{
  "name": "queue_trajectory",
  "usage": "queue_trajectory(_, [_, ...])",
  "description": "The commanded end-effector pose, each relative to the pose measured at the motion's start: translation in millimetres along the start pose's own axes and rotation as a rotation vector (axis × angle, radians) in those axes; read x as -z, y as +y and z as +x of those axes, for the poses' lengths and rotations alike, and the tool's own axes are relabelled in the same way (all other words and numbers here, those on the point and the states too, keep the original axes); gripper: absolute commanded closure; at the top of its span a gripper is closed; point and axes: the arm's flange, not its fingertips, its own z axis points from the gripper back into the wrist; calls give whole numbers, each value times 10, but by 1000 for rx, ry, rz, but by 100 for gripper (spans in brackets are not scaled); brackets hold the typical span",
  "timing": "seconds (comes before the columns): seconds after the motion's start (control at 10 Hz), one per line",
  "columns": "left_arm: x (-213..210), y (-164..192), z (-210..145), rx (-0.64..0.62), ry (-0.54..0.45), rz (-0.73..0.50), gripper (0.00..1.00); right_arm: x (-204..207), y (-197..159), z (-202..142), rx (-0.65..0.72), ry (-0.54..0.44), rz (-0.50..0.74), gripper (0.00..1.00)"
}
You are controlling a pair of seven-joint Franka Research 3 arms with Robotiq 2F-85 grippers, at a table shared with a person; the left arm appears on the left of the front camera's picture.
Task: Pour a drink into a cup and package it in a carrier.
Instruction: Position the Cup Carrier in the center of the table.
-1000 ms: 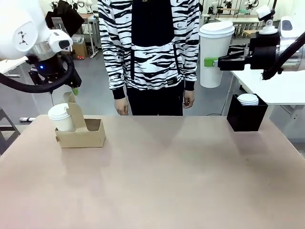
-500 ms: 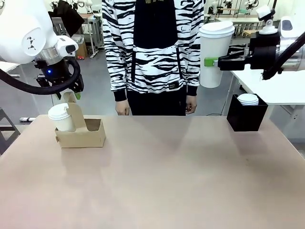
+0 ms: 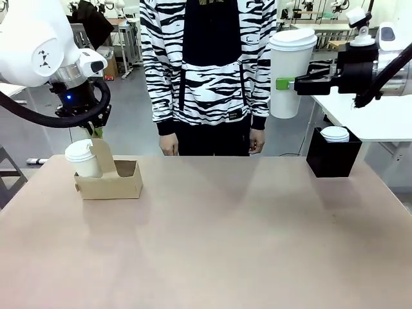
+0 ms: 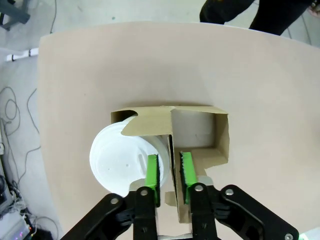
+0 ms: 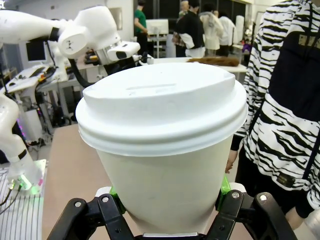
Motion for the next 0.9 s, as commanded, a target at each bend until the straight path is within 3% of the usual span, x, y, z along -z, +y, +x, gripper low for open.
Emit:
queue_trajectory(0.0, [39, -55, 41, -11, 7, 32, 100, 23, -10, 45, -10, -20, -3, 24])
queue_trajectory(0.3, [99, -89, 62, -15, 32, 62, 100, 23, -10, 45, -10, -20, -3, 24])
queue_trajectory(0.4, [62, -28, 6, 9, 8, 6, 100, 23, -10, 45, -10, -20, -3, 24])
queue_trajectory(0.7, [68, -55, 18, 11, 11, 13, 99, 23, -10, 45, -10, -20, -3, 24])
queue_trajectory(0.8, [-99, -80, -26, -27, -13, 0, 99, 23, -10, 45, -10, -20, -3, 24])
